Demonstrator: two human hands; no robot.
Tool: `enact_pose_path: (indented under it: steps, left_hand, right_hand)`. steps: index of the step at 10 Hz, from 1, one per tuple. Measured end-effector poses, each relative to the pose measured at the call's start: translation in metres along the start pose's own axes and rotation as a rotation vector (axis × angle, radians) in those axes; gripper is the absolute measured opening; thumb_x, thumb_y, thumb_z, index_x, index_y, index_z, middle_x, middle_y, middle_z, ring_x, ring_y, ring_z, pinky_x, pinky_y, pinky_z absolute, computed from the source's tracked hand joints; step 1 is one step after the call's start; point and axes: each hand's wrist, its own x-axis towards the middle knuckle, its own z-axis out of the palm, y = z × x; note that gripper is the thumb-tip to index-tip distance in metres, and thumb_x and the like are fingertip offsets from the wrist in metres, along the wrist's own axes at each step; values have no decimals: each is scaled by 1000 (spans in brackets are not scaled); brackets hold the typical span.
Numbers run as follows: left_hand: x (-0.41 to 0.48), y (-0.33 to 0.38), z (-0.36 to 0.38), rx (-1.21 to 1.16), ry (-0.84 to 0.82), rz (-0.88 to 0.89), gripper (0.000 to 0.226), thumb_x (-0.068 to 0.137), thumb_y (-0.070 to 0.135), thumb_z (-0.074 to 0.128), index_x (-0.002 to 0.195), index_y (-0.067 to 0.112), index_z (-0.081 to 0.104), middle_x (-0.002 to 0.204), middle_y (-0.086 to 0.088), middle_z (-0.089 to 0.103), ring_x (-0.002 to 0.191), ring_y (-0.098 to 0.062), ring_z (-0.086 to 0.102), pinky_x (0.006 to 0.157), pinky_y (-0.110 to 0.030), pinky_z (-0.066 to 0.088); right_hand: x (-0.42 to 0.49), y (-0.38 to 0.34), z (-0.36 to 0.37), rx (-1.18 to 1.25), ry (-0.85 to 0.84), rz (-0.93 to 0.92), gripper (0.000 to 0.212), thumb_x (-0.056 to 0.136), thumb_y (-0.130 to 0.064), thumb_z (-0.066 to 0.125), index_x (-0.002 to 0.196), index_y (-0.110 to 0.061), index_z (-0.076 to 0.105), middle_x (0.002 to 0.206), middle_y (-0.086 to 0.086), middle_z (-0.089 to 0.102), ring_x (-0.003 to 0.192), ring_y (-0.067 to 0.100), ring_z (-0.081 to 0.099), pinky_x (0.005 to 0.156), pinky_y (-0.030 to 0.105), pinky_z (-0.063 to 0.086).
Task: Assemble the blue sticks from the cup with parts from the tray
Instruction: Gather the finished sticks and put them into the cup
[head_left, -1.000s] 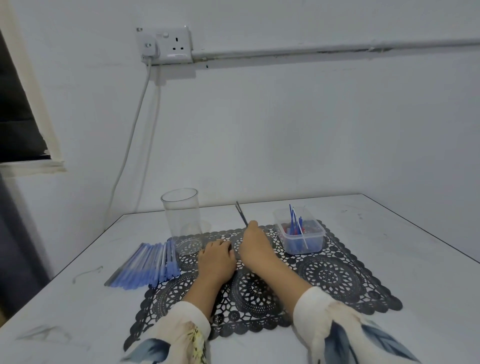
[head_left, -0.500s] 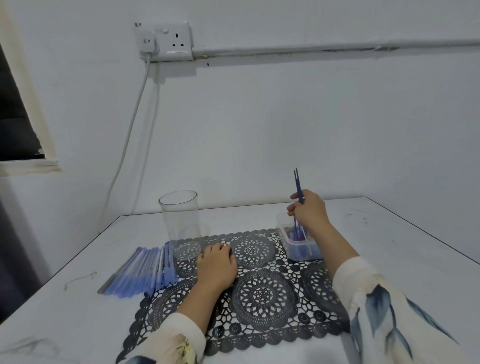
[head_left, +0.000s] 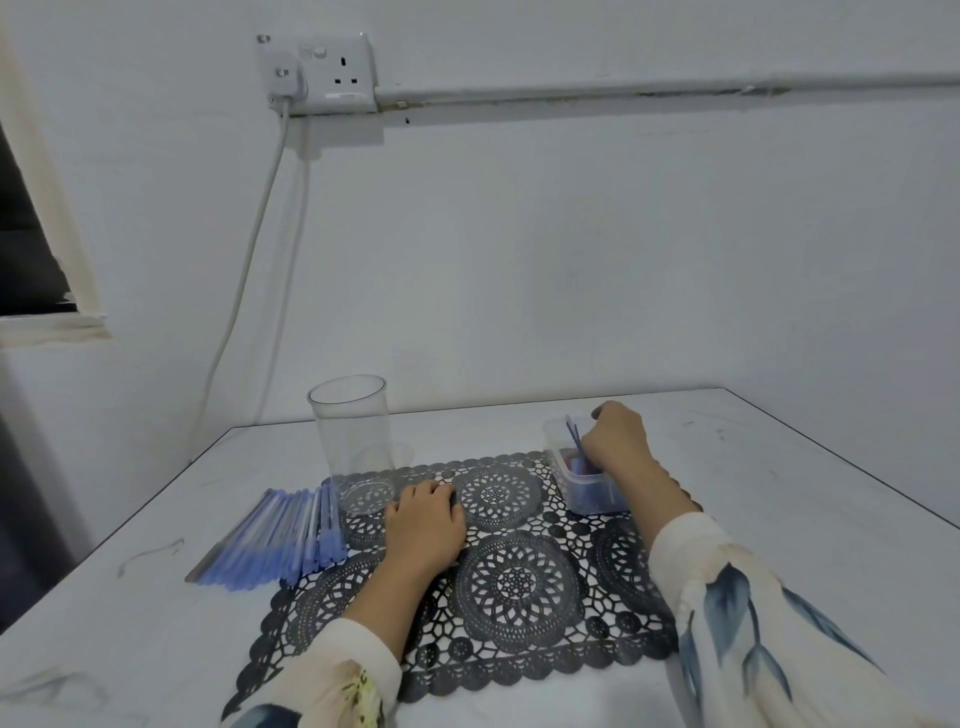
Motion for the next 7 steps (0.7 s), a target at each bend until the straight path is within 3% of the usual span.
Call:
enact_pose_path:
  steps: [3,4,5,6,7]
  left_hand:
    - [1,0,0,-42,10,-8,36,96,32,36,129,25,48,136,3,45,128,-18,35,109,-42,23]
    - [1,-1,-11,-346,38,-56,25,94,24,46,110,23,65,114,3,64,98,-10,57,95,-34,42]
    - [-3,-5,-35,-663,46,-147,20,94,14,49,99,13,68,84,0,71,71,-9,62,70,-26,50]
    - [-14,-8,-63,-910,13,-191,18,94,10,49,92,9,66,70,-11,69,56,-21,62,64,-36,55]
    - [-24,-22,-84,-906,130,-149,18,94,12,50,89,13,67,63,-10,69,51,-24,62,59,-35,54]
  right_hand:
    - [-4,0,-2,-8,55,-60,29,78,8,56,104,0,66,113,17,62,104,30,58,84,30,47]
    - [-5,-4,-3,-32,85,-139,29,81,6,54,104,-3,68,112,14,64,103,28,58,83,28,45]
    - [-14,-21,-4,40,94,-243,35,79,9,47,101,-7,68,109,12,63,98,27,59,79,28,46]
    - [-32,-38,2,201,53,-369,33,80,7,44,86,-14,69,93,13,67,83,27,64,73,35,53]
    - [-62,-58,22,260,-93,-452,33,80,5,47,77,-20,68,78,6,68,70,25,66,69,35,55]
